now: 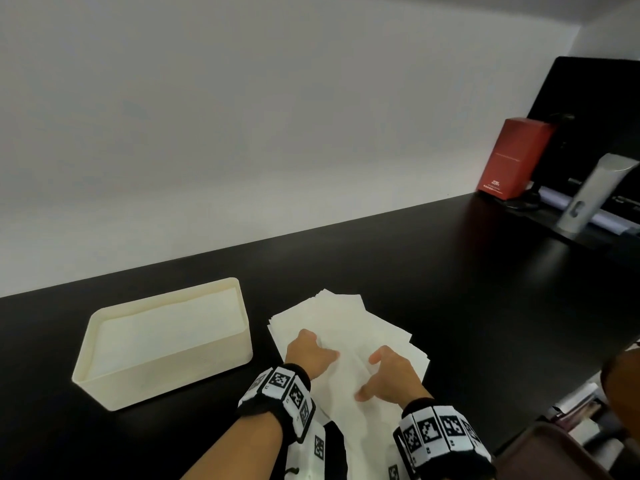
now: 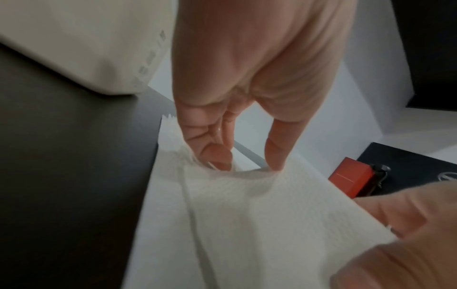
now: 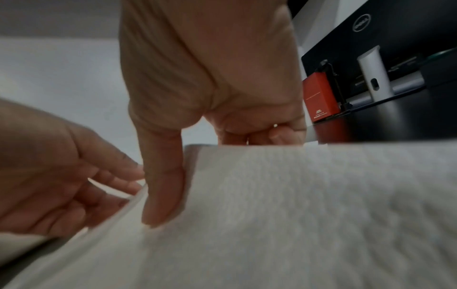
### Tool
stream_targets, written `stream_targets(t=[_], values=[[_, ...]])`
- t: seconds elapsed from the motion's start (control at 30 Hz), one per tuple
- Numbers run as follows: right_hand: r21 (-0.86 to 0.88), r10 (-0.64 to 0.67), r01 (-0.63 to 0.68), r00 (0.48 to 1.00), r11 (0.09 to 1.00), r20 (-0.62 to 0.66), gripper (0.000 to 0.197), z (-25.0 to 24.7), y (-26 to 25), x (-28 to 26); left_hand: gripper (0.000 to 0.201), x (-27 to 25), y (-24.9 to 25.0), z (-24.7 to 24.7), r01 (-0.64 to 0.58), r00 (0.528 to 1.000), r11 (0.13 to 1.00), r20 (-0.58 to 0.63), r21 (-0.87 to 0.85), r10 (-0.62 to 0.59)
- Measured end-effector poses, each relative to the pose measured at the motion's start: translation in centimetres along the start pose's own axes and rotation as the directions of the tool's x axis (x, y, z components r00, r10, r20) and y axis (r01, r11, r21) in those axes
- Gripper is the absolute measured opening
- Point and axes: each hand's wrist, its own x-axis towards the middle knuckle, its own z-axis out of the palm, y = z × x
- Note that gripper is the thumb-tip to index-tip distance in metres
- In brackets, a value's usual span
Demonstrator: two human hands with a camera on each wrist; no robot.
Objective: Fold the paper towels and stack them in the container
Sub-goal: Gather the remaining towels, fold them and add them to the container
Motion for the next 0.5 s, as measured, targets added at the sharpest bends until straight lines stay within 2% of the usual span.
stream_targets(t=[0.2,0.37,0.5], values=[[0.275,0.035,-0.024,0.999,0.961,-0.035,0.062,-1.9,0.8,0.8,0.063,1.6,0.8,0.4,0.041,0.999,0.999,-0.026,0.019,-0.04],[0.564,0.129,-0.002,0.974,0.826,-0.185,0.053,-2.4,1.2,2.1,0.068,2.8,0.8,0.4,0.056,0.997,0.998,-0.05,0.043,-0.054],[0.671,0.178,0.039,0.951,0.74,-0.251,0.04,-1.7,0.1,3.2,0.067,3.2,0.9,0.6,0.049,0.998,0.999,-0.049,0.016,-0.048]])
